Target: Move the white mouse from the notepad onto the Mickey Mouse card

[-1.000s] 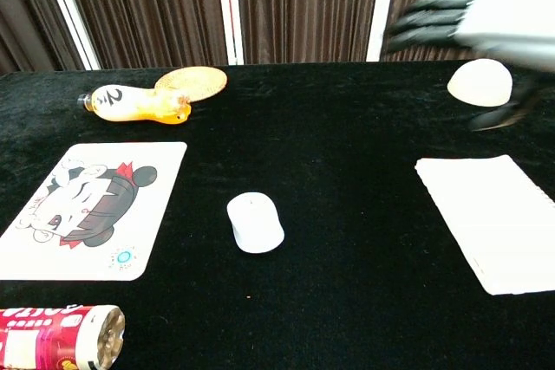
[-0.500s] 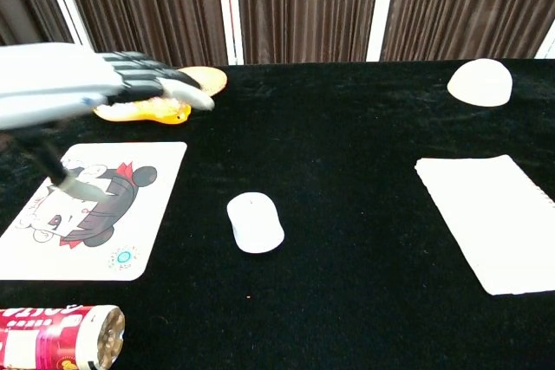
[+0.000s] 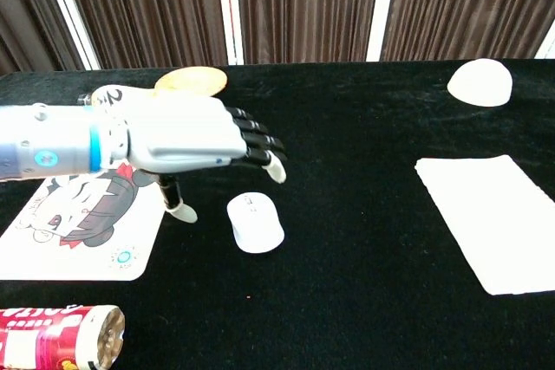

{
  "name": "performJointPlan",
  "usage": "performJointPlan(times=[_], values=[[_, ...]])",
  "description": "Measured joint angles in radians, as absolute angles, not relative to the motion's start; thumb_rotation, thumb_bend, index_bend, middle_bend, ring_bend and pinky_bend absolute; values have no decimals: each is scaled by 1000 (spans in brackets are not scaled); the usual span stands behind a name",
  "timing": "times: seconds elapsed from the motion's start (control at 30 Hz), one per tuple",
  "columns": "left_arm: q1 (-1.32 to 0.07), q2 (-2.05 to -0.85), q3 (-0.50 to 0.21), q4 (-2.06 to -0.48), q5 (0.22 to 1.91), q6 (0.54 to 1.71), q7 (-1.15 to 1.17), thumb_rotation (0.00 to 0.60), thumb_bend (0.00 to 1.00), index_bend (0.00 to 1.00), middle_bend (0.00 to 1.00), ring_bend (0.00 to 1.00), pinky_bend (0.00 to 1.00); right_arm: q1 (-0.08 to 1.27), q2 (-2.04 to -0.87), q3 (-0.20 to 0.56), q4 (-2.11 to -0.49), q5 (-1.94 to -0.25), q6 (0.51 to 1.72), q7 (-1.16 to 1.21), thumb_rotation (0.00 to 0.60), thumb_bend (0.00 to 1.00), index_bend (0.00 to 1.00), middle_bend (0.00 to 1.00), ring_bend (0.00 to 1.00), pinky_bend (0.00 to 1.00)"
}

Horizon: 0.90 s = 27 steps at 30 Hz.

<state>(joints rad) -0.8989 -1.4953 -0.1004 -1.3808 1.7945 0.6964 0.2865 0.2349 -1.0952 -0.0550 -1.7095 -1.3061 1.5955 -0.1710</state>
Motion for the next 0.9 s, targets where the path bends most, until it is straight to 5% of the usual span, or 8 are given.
performJointPlan(times=[0.4, 0.67, 0.9], values=[[-1009, -1643, -20, -1195, 1853, 710, 240, 600, 45, 230, 118, 134, 134, 205, -1082, 5, -1698, -1315, 1558, -147, 600, 0, 19, 0, 0, 0], [-1058, -1676, 0, -1154, 1876, 734, 227, 600, 71, 534, 414, 379, 330, 192, -1083, 30, -1691, -1312, 1540, -146, 600, 0, 19, 0, 0, 0], [-1086, -1659, 40, -1158, 1906, 746, 237, 600, 72, 660, 489, 449, 408, 182, -1083, 46, -1688, -1316, 1526, -142, 600, 0, 19, 0, 0, 0]])
